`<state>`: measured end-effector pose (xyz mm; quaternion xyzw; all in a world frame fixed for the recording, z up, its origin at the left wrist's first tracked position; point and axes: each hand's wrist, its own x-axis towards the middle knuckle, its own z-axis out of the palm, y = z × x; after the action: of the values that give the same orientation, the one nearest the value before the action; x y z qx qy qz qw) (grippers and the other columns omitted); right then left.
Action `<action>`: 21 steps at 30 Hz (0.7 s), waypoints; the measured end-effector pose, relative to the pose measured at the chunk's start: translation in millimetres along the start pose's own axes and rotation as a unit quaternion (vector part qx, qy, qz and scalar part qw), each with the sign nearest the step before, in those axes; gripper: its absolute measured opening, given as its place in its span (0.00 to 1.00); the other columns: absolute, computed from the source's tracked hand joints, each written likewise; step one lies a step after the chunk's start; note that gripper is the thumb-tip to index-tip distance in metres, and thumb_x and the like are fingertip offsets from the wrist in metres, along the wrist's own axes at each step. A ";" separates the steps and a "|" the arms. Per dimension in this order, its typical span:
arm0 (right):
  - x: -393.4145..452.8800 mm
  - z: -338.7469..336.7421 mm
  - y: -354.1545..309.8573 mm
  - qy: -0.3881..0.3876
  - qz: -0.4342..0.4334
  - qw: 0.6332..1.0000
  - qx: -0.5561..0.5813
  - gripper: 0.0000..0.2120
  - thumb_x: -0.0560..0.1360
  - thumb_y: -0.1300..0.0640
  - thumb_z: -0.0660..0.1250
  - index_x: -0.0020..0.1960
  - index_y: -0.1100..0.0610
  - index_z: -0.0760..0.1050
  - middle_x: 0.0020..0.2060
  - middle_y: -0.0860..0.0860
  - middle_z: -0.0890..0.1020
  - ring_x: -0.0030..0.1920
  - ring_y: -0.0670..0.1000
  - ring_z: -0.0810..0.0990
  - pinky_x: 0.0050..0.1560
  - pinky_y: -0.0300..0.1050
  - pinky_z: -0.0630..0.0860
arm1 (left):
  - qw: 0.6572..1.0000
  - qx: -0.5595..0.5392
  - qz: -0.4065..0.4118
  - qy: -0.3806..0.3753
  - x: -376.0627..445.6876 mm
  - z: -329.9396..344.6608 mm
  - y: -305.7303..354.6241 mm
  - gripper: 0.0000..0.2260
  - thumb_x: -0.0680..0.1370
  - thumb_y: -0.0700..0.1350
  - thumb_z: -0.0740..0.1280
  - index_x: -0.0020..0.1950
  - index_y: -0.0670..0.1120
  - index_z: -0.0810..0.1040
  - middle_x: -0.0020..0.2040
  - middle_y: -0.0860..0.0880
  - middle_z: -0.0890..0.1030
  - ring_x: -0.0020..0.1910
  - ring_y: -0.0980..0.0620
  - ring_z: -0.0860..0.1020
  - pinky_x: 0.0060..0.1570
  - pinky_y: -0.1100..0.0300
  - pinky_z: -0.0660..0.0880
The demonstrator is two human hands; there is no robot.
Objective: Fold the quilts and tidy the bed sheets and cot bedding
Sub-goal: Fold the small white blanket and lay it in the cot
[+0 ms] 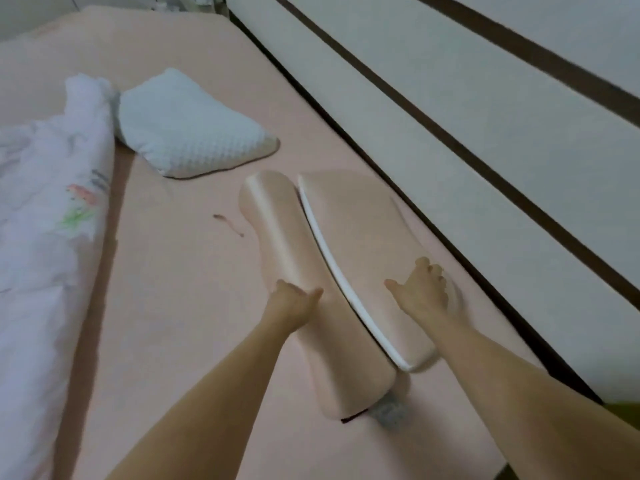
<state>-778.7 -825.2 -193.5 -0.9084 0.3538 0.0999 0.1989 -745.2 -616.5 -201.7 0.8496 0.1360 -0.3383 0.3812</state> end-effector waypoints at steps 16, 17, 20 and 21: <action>79.2 4.1 104.9 -0.042 0.212 0.860 0.463 0.36 0.56 0.43 0.82 0.57 0.58 0.75 0.49 0.53 0.81 0.51 0.56 0.79 0.61 0.52 0.75 | 0.972 -0.119 -0.117 0.164 51.3 79.8 16.4 0.53 0.65 0.58 0.76 0.77 0.41 0.46 0.69 0.36 0.68 0.66 0.35 0.69 0.62 0.45 0.71; 81.3 -1.7 106.0 -0.004 0.187 0.880 0.437 0.31 0.57 0.42 0.80 0.53 0.57 0.76 0.50 0.54 0.81 0.51 0.57 0.79 0.61 0.53 0.75 | 0.975 -0.107 -0.104 0.163 50.4 85.4 22.7 0.53 0.65 0.58 0.76 0.77 0.40 0.47 0.69 0.36 0.68 0.66 0.35 0.70 0.63 0.45 0.72; 94.6 -22.7 114.2 0.068 0.173 0.928 0.322 0.38 0.63 0.38 0.75 0.63 0.61 0.71 0.60 0.59 0.76 0.59 0.61 0.75 0.62 0.56 0.73 | 0.987 -0.074 -0.048 0.135 46.4 103.9 46.7 0.50 0.66 0.58 0.75 0.77 0.41 0.49 0.69 0.37 0.67 0.66 0.36 0.70 0.63 0.46 0.71; 97.4 -27.9 116.3 0.062 0.190 0.941 0.272 0.40 0.67 0.38 0.72 0.69 0.63 0.66 0.64 0.60 0.73 0.63 0.62 0.72 0.63 0.57 0.72 | 0.990 -0.064 -0.030 0.118 43.8 107.3 53.1 0.48 0.67 0.58 0.75 0.76 0.41 0.51 0.69 0.38 0.69 0.65 0.37 0.71 0.63 0.46 0.72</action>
<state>-785.8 -974.0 -233.5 -0.7398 0.5452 -0.0206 0.3937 -737.6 -732.7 -253.5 0.8530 0.2272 -0.2372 0.4057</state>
